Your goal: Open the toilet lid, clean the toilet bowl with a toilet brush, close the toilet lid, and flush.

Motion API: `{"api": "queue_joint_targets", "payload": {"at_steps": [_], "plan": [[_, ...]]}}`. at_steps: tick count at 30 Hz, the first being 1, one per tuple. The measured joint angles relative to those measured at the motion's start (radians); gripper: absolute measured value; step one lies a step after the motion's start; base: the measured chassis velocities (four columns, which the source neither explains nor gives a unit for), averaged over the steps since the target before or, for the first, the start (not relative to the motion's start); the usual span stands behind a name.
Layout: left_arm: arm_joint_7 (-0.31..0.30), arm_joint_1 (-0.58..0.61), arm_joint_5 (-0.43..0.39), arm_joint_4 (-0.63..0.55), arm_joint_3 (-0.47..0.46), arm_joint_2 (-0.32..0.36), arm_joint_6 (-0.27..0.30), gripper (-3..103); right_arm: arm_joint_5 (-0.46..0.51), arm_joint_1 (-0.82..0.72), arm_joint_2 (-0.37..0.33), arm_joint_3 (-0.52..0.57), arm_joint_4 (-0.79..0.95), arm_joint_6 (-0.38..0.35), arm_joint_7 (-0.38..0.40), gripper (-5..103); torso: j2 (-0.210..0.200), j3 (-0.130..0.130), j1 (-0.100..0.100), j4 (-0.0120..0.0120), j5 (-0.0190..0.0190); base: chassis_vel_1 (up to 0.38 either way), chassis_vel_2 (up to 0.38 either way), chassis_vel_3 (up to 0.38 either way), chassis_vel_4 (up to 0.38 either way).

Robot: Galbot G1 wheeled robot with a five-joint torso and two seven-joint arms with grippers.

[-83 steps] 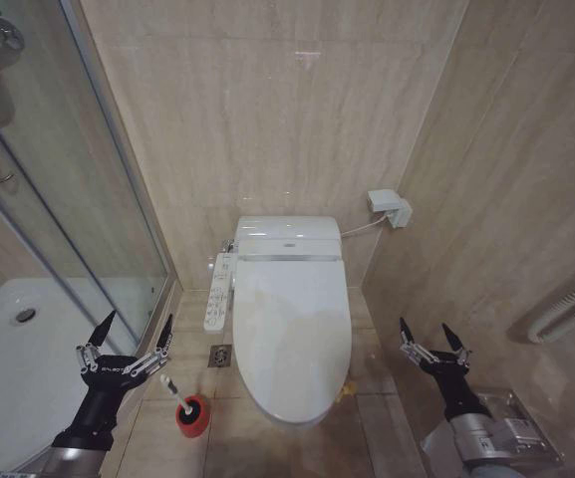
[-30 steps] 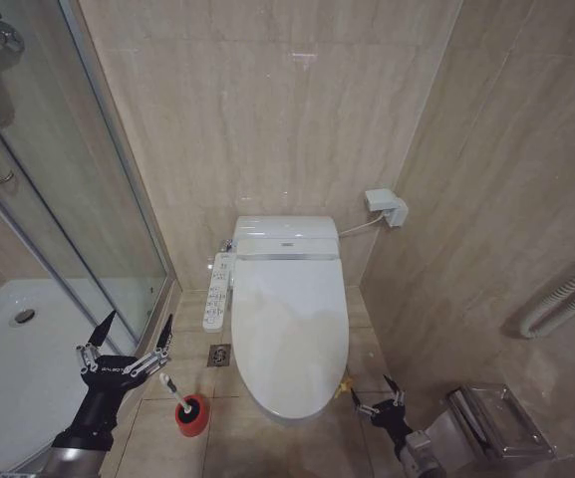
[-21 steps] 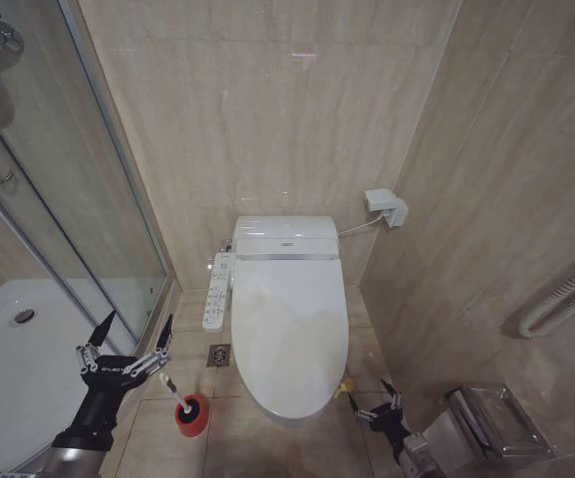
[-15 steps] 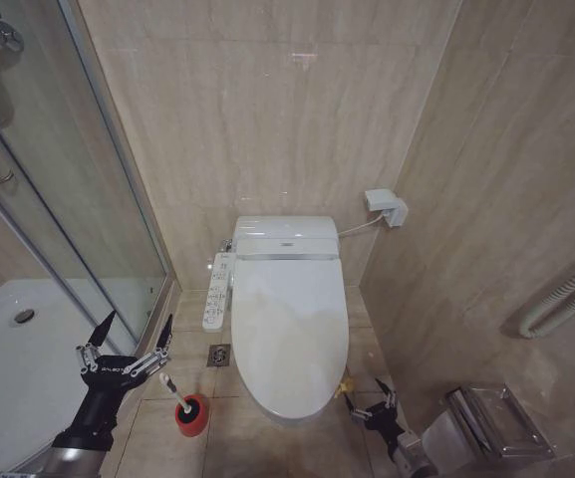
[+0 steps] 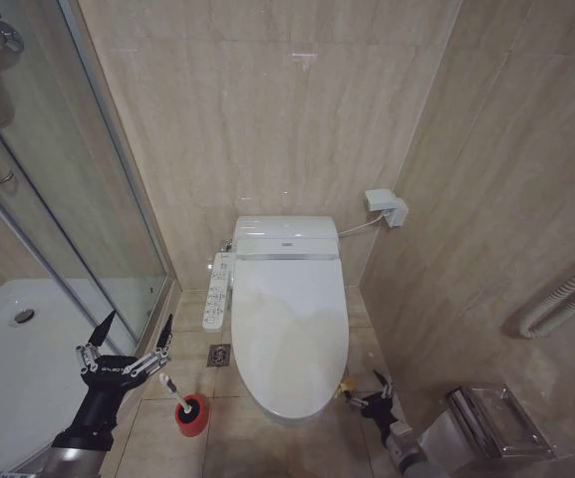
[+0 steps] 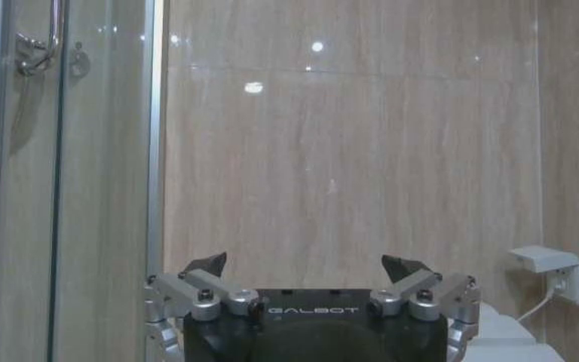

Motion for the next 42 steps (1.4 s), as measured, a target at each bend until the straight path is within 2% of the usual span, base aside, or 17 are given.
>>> {"api": "queue_joint_targets", "payload": {"at_steps": [13, 14, 21, 22, 29, 30, 35, 36, 42], "plan": [[0.0, 0.0, 0.0, 0.0, 0.0, 0.0, 0.0, 100, 0.028, -0.016, -0.022, 0.003, 0.035, 0.007, -0.056, 102, 0.0, 0.0, 0.0, 0.0, 0.0001, 0.0, 0.0, 0.0, 0.0], [0.0, 0.0, 0.0, 0.0, 0.0, 0.0, 0.0, 100, 0.029, -0.02, -0.024, 0.003, 0.039, 0.011, -0.066, 86, 0.0, 0.0, 0.0, 0.0, 0.0, 0.0, 0.0, 0.0, 0.0], [0.0, 0.0, 0.0, 0.0, 0.0, 0.0, 0.0, 100, 0.029, -0.033, -0.033, 0.001, 0.061, 0.021, -0.096, 86, 0.0, 0.0, 0.0, 0.0, 0.0, 0.0, 0.0, 0.0, 0.0], [0.0, 0.0, 0.0, 0.0, 0.0, 0.0, 0.0, 100, 0.029, -0.032, -0.033, 0.001, 0.064, 0.022, -0.096, 92, 0.0, 0.0, 0.0, -0.0001, 0.0, 0.0, 0.0, 0.0, 0.0], [0.0, 0.0, 0.0, 0.0, 0.0, 0.0, 0.0, 100, 0.026, -0.028, -0.032, 0.0, 0.067, 0.026, -0.102, 92, 0.0, 0.0, 0.0, -0.0001, -0.0001, 0.0, 0.0, 0.0, 0.0], [0.0, 0.0, 0.0, 0.0, 0.0, 0.0, 0.0, 100, 0.024, -0.028, -0.031, 0.0, 0.065, 0.027, -0.104, 74, 0.0, 0.0, 0.0, 0.0001, 0.0, 0.0, 0.0, 0.0, 0.0], [0.0, 0.0, 0.0, 0.0, 0.0, 0.0, 0.0, 100, 0.019, -0.027, -0.028, 0.002, 0.056, 0.035, -0.11, 74, 0.0, 0.0, 0.0, 0.0002, 0.0001, 0.0, 0.0, 0.0, 0.0], [0.0, 0.0, 0.0, 0.0, 0.0, 0.0, 0.0, 100, 0.019, -0.027, -0.028, 0.004, 0.055, 0.036, -0.111, 47, 0.0, 0.0, 0.0, 0.0002, 0.0001, 0.0, 0.0, 0.0, 0.0], [0.0, 0.0, 0.0, 0.0, 0.0, 0.0, 0.0, 100, 0.019, -0.026, -0.028, 0.015, 0.049, 0.044, -0.117, 47, 0.0, 0.0, 0.0, 0.0001, 0.0002, 0.0, 0.0, 0.0, 0.0]]}}
